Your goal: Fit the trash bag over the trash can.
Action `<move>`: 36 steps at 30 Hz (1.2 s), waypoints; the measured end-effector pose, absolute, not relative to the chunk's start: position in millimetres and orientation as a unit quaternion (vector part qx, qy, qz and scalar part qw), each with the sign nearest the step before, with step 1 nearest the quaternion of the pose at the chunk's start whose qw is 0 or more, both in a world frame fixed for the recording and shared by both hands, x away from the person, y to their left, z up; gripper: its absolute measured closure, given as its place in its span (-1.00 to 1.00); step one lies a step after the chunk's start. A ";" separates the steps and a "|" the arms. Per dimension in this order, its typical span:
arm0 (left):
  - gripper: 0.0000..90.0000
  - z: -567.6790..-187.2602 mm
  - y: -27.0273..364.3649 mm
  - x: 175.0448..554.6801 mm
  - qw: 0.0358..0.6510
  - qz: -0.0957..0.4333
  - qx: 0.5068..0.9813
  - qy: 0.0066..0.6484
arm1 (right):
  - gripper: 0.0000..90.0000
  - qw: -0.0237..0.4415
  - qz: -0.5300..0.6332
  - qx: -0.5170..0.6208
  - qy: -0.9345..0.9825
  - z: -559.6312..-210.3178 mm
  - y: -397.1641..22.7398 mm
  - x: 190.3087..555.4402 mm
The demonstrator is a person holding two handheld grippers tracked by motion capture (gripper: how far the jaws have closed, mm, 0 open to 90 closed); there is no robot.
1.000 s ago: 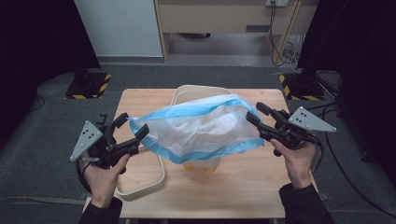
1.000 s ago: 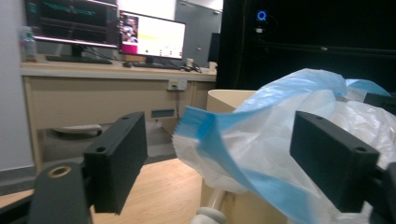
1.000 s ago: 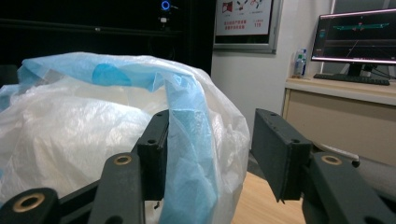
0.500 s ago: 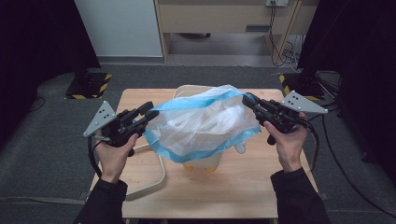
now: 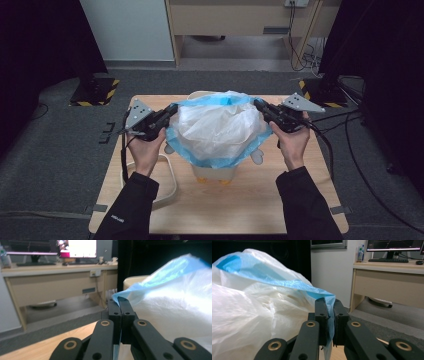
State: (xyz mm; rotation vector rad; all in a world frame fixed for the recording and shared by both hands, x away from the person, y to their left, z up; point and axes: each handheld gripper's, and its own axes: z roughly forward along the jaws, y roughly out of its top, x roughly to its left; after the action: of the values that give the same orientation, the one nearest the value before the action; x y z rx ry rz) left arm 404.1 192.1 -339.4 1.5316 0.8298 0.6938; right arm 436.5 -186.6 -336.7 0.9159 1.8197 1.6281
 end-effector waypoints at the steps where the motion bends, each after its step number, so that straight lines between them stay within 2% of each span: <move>1: 0.98 -342.4 188.7 407.6 0.588 0.294 0.661 0.362 | 0.89 0.264 0.599 0.339 0.676 -338.9 -184.2 439.1; 7: 0.98 -357.3 173.8 420.9 0.544 0.274 0.693 0.385 | 0.90 0.257 0.579 0.347 0.692 -355.3 -169.9 451.8; 13: 0.98 -365.6 175.6 425.6 0.483 0.257 0.718 0.431 | 0.93 0.253 0.548 0.358 0.713 -373.2 -167.0 459.2; 16: 0.98 -365.8 181.0 427.5 0.471 0.241 0.718 0.453 | 0.94 0.262 0.514 0.359 0.734 -380.1 -170.5 459.4; 18: 0.98 -365.1 183.9 426.7 0.461 0.242 0.722 0.455 | 0.93 0.250 0.512 0.365 0.736 -383.9 -175.1 459.0; 20: 0.88 -365.9 188.5 424.2 0.479 0.245 0.714 0.448 | 0.90 0.241 0.512 0.368 0.738 -384.9 -180.5 456.3; 22: 0.52 -365.0 195.4 420.7 0.510 0.255 0.687 0.450 | 0.80 0.234 0.521 0.368 0.734 -383.8 -187.0 453.0; 25: 0.18 -359.8 208.4 412.3 0.557 0.267 0.651 0.442 | 0.37 0.217 0.552 0.376 0.712 -377.9 -197.1 447.3; 27: 0.09 -355.0 218.0 403.9 0.575 0.277 0.633 0.438 | 0.04 0.224 0.569 0.373 0.697 -373.0 -203.7 443.9; 28: 0.07 -352.7 223.1 399.2 0.585 0.281 0.625 0.434 | -0.02 0.227 0.579 0.375 0.688 -369.7 -208.0 441.9; 32: -0.04 -347.2 240.8 378.4 0.612 0.299 0.598 0.422 | -0.18 0.235 0.623 0.367 0.649 -355.7 -225.8 432.3; 36: -0.20 -353.6 255.9 357.0 0.608 0.312 0.602 0.413 | -0.29 0.230 0.649 0.357 0.630 -339.9 -235.7 420.6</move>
State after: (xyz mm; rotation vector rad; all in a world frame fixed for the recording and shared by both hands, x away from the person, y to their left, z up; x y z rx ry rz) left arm 357.0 255.9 -353.6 1.3917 0.9535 0.7215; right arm 420.6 -235.7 -339.9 0.9832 1.7337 1.7863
